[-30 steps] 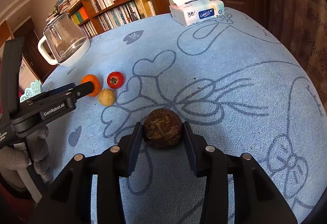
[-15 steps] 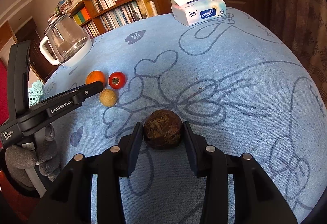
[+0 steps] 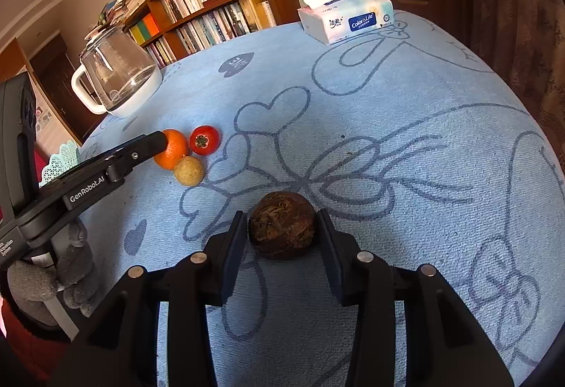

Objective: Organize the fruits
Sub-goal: 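Carry the small orange into the basket and open the left gripper, then carry the brown fruit into the basket and open the right gripper, then move the right gripper over to the small brown kiwi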

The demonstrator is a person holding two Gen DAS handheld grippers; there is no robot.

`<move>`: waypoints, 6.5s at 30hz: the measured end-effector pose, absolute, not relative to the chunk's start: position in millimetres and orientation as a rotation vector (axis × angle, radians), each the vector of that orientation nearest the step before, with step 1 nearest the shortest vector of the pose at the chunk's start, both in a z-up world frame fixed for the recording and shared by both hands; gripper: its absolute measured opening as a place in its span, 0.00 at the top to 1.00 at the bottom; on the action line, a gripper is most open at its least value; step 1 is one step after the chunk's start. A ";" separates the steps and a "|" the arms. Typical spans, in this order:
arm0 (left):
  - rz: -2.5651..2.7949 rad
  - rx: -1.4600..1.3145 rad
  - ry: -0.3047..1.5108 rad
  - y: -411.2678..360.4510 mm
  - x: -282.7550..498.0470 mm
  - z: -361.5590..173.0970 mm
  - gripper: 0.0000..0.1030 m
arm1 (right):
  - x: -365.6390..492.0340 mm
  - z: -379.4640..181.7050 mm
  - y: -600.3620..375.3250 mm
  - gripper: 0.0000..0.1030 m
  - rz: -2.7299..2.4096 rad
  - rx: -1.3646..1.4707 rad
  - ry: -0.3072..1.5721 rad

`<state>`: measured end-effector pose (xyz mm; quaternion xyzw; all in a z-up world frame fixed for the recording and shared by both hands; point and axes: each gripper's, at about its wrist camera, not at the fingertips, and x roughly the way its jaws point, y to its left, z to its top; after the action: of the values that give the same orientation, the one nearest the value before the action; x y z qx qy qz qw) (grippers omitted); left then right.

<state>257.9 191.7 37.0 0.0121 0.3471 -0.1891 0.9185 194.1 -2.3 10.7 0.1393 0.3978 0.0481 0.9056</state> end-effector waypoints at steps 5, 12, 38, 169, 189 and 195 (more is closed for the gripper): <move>-0.380 0.009 0.727 193.3 262.1 31.9 0.38 | 193.0 11.2 -2.4 0.59 0.102 0.290 0.822; -0.419 -0.005 0.780 187.9 271.2 23.5 0.47 | 193.2 11.6 -1.3 0.59 0.093 0.280 0.821; -0.346 -0.056 0.685 216.1 258.5 67.4 0.62 | 194.4 12.4 -0.6 0.61 0.086 0.263 0.815; 0.301 -0.295 0.511 452.4 183.4 94.8 0.12 | 211.4 67.5 190.9 0.53 0.387 0.200 0.714; 0.288 -0.262 0.518 440.7 185.6 91.6 0.12 | 191.4 52.9 103.2 0.53 0.202 0.293 0.707; 0.281 -0.252 0.524 436.8 186.0 90.0 0.12 | 188.4 44.2 76.7 0.53 0.142 0.326 0.715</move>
<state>186.0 436.8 90.0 -0.1241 0.2574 0.1378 0.9483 188.4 76.7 44.2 0.1586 0.3482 0.0691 0.9213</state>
